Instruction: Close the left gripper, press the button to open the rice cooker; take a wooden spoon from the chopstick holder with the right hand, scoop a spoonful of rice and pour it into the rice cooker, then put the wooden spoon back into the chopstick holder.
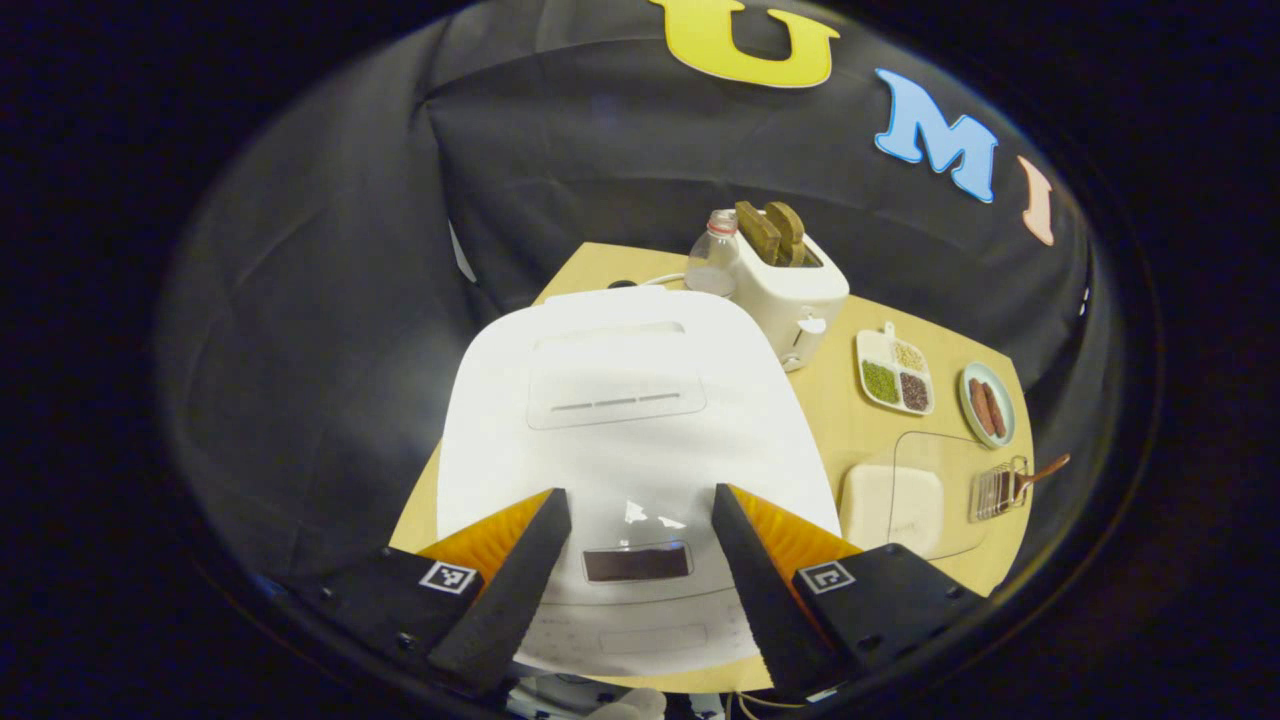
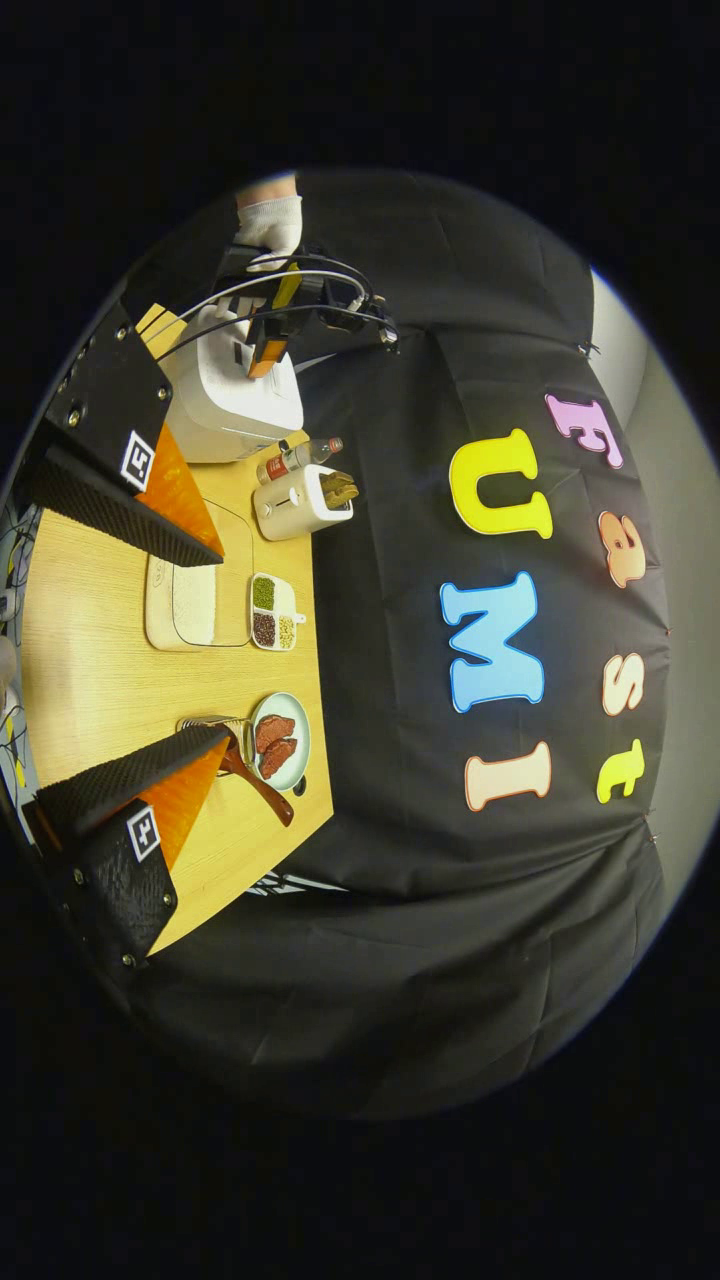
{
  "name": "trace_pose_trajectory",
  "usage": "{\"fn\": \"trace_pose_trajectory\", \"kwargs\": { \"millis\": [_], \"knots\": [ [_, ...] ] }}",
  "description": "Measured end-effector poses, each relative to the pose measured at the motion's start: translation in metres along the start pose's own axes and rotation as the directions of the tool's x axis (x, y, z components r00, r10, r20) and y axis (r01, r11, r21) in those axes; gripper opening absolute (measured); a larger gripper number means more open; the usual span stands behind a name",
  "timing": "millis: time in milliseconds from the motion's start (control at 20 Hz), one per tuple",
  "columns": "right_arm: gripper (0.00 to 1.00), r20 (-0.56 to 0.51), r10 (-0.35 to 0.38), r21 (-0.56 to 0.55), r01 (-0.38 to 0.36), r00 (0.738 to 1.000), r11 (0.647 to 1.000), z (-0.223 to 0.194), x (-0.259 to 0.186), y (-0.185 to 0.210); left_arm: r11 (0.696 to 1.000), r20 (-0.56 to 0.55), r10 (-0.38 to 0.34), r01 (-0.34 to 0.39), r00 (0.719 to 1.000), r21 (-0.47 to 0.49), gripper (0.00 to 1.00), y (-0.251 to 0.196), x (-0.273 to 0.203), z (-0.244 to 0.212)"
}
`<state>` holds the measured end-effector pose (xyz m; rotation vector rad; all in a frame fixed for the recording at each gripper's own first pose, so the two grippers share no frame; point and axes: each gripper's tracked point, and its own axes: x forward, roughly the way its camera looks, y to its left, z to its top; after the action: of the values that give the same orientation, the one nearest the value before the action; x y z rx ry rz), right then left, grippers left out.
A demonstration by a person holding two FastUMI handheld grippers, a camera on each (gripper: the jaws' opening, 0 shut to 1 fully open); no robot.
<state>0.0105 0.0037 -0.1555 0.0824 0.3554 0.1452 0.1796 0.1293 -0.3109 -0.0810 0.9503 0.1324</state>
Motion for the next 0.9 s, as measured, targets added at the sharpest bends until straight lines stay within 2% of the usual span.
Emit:
{"fn": "trace_pose_trajectory", "kwargs": {
  "millis": [300,550,700,800,900],
  "knots": [
    [0.98,0.01,-0.003,-0.011,0.003,1.0,1.0,0.008,-0.002,-0.002,1.0,0.01,-0.021,0.021,1.0,0.002,0.99,-0.002,-0.003,0.005],
    [0.98,0.039,-0.019,-0.022,0.019,0.999,1.0,0.019,-0.003,-0.005,0.999,0.178,-0.038,0.037,0.983,0.007,1.0,-0.012,-0.036,0.032],
    [0.98,0.064,-0.027,-0.034,0.029,0.998,0.999,0.03,-0.005,-0.006,0.999,0.368,-0.028,0.017,0.929,0.035,0.97,-0.02,-0.086,0.065],
    [0.98,0.087,-0.027,-0.035,0.03,0.996,0.999,0.04,-0.006,-0.005,0.998,0.495,-0.042,0.017,0.868,0.056,0.94,-0.033,-0.128,0.082],
    [0.98,0.107,-0.031,-0.038,0.036,0.994,0.999,0.047,-0.007,-0.004,0.997,0.601,-0.069,0.027,0.796,0.078,0.97,-0.048,-0.174,0.098]
  ]
}}
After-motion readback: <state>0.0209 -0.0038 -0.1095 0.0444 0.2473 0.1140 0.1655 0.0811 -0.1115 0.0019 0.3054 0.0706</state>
